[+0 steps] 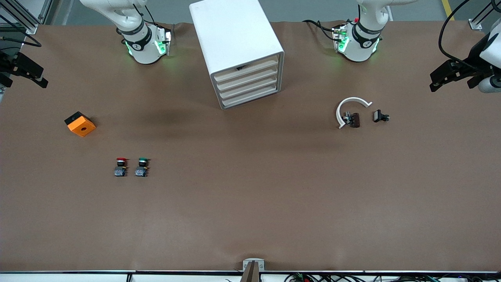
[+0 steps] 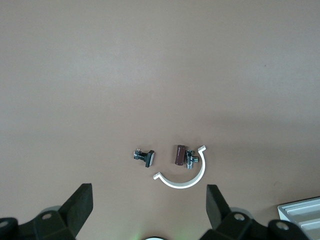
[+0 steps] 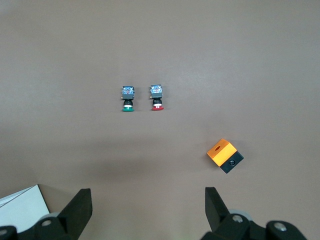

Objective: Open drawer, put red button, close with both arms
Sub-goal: 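Reach the left gripper toward the white cabinet's drawer handle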

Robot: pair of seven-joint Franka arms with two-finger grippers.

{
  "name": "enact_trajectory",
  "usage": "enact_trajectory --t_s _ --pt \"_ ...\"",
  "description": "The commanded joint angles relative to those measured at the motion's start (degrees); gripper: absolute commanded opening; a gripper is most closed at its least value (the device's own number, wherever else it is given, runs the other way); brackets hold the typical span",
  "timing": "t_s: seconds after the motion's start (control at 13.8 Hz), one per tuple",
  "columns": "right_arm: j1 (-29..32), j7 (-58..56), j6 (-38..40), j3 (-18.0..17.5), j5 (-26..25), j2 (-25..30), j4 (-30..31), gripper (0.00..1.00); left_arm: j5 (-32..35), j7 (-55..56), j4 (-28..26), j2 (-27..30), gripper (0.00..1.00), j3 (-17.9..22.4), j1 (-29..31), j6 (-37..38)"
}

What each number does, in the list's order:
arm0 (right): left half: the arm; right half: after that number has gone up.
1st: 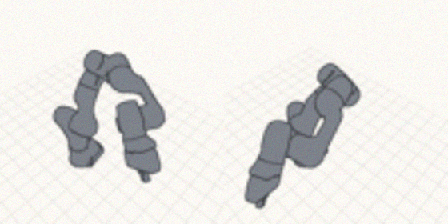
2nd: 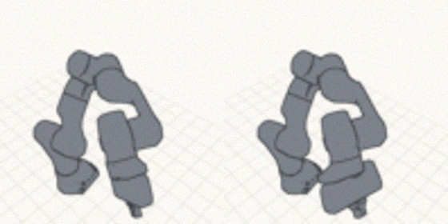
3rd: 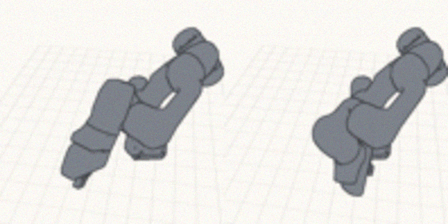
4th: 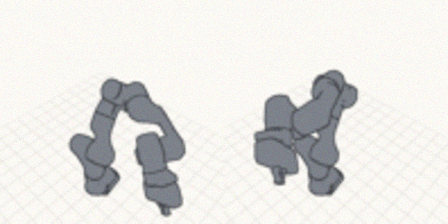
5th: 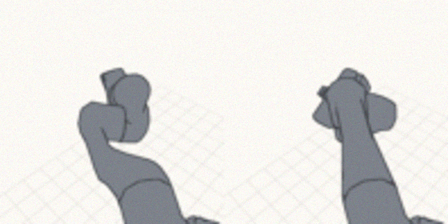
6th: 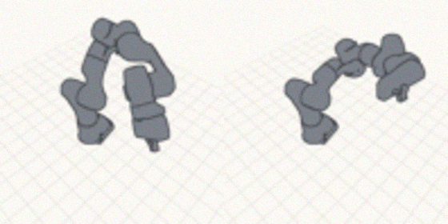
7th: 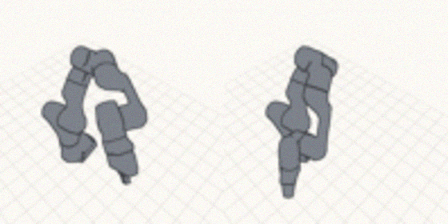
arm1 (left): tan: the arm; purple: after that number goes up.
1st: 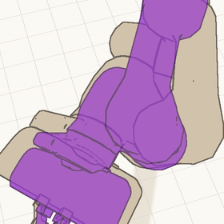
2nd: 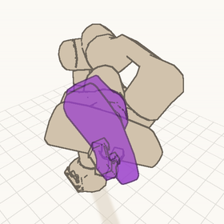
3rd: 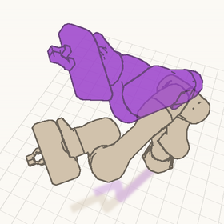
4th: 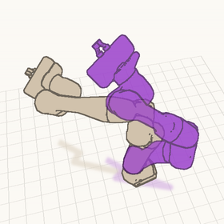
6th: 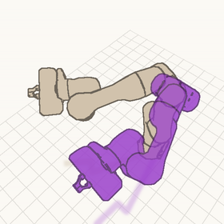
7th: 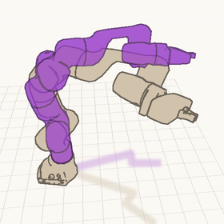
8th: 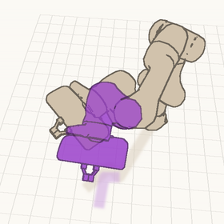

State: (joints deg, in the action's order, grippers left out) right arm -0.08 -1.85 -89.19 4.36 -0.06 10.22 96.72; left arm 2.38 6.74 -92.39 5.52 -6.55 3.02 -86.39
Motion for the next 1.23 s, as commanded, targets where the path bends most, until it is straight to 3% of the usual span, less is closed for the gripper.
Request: enact_trajectory --t_s 0.0,0.58,1.16 --pt "0.3 -1.0 0.2 0.0 0.7 1.0 0.8 1.0 0.9 -0.3 1.4 -1.0 1.0 0.0 0.0 1.2" --pt "0.4 -0.8 0.2 0.0 0.7 1.0 0.6 1.0 -1.1 2.8 5.8 -10.7 1.0 -0.7 -1.3 0.5" --pt "0.8 -0.8 0.0 0.0 0.6 0.0 -0.7 1.0 -3.5 45.0 5.7 -21.7 1.0 -2.1 -12.8 0.5"
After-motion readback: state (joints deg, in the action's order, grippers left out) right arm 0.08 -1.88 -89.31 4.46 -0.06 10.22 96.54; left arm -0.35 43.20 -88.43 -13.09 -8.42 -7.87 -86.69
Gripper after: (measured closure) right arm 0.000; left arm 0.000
